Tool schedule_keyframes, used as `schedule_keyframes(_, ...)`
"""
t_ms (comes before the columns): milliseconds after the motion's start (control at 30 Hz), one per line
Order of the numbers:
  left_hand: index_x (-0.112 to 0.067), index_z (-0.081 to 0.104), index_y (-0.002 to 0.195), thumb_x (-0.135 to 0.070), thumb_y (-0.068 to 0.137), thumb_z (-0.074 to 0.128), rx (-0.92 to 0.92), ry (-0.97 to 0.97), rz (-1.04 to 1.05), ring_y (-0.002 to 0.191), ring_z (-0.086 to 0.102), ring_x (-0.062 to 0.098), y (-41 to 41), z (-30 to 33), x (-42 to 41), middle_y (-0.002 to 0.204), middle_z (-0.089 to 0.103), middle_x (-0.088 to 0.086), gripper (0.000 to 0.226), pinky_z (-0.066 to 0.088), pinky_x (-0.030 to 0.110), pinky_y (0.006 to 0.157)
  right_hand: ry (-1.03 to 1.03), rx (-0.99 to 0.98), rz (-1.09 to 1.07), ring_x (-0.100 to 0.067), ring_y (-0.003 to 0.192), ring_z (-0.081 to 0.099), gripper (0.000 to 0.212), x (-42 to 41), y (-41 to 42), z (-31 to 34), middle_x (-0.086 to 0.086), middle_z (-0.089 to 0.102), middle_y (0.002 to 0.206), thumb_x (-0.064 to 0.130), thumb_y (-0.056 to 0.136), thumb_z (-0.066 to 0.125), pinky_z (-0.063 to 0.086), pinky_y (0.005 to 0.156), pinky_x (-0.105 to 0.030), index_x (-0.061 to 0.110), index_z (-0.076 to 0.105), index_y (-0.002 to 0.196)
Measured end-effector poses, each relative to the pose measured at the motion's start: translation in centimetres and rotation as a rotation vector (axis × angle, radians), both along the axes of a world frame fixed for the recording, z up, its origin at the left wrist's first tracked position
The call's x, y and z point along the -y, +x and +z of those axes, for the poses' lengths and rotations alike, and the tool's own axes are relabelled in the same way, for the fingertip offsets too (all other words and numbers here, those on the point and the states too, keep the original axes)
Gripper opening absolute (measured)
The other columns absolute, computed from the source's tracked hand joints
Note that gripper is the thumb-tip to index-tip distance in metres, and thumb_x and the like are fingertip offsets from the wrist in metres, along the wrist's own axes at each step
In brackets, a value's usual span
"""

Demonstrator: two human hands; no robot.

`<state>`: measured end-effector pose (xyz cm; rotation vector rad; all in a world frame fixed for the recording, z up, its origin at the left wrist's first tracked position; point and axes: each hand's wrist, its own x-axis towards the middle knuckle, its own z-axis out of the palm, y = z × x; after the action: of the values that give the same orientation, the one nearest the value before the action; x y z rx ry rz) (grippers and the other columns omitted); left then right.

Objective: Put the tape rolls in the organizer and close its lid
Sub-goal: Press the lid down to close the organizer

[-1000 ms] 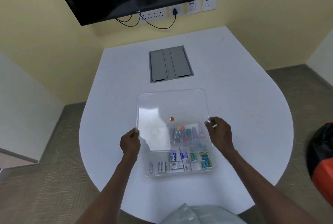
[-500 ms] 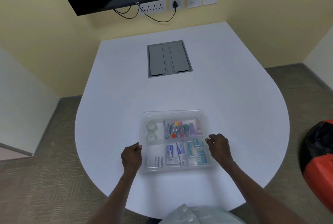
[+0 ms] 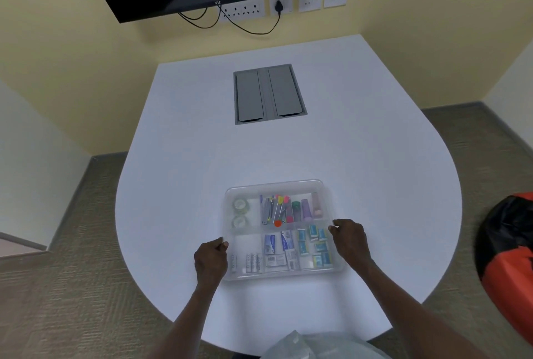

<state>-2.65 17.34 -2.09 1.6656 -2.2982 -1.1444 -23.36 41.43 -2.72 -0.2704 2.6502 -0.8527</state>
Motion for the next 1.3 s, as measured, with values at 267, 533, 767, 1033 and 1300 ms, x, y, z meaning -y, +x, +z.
schedule_keyframes(267, 0.001, 0.065, 0.12, -0.031, 0.091, 0.072, 0.05, 0.164, -0.165, 0.113, 0.064, 0.034, 1.7, -0.1, -0.4, 0.114, 0.07, 0.015, 0.044, 0.045, 0.039, 0.099, 0.145, 0.291, 0.245, -0.029, 0.093, 0.064, 0.061, -2.2, 0.3, 1.2, -0.009, 0.066, 0.094, 0.054, 0.074, 0.077, 0.047, 0.074, -0.035, 0.004, 0.058, 0.104)
schedule_keyframes(533, -0.002, 0.047, 0.143, -0.034, 0.064, 0.094, 0.145, 0.236, -0.284, 0.12, 0.058, 0.034, 2.7, 0.2, -0.7, 0.131, 0.059, 0.018, 0.098, 0.047, 0.042, 0.103, 0.26, 0.329, 0.343, -0.025, 0.095, 0.061, 0.06, -1.9, 2.0, 2.2, -0.011, 0.064, 0.11, 0.029, 0.065, 0.089, 0.053, 0.076, -0.035, 0.003, 0.052, 0.104)
schedule_keyframes(767, 0.001, 0.027, 0.154, -0.035, 0.069, 0.091, 0.189, 0.191, -0.28, 0.127, 0.049, 0.037, 2.5, 0.0, -1.5, 0.132, 0.047, 0.022, 0.112, 0.043, 0.04, 0.1, 0.348, 0.215, 0.305, -0.027, 0.094, 0.065, 0.053, -1.3, 3.3, 1.2, -0.016, 0.065, 0.11, 0.017, 0.073, 0.085, 0.044, 0.07, -0.027, 0.0, 0.049, 0.109)
schedule_keyframes(1033, 0.003, -0.004, 0.157, -0.036, 0.069, 0.091, 0.3, 0.155, -0.421, 0.153, 0.02, 0.039, 0.2, 0.5, -1.0, 0.165, 0.012, 0.024, 0.135, 0.029, 0.046, 0.123, 0.343, 0.38, 0.299, -0.032, 0.121, 0.054, 0.103, -1.1, 1.7, 1.3, -0.019, 0.052, 0.132, 0.051, 0.065, 0.085, 0.048, 0.096, -0.036, -0.005, 0.034, 0.135)
schedule_keyframes(1300, 0.004, -0.003, 0.158, -0.065, 0.087, 0.058, 0.093, -0.144, -0.516, 0.158, -0.008, 0.035, -3.7, 0.0, -0.1, 0.168, -0.009, 0.022, 0.116, 0.01, 0.05, 0.129, 0.16, -0.146, 0.334, -0.032, 0.153, 0.006, 0.096, 2.6, 1.9, -0.1, -0.02, 0.002, 0.163, 0.061, 0.092, 0.046, 0.015, 0.125, -0.044, -0.002, 0.005, 0.153)
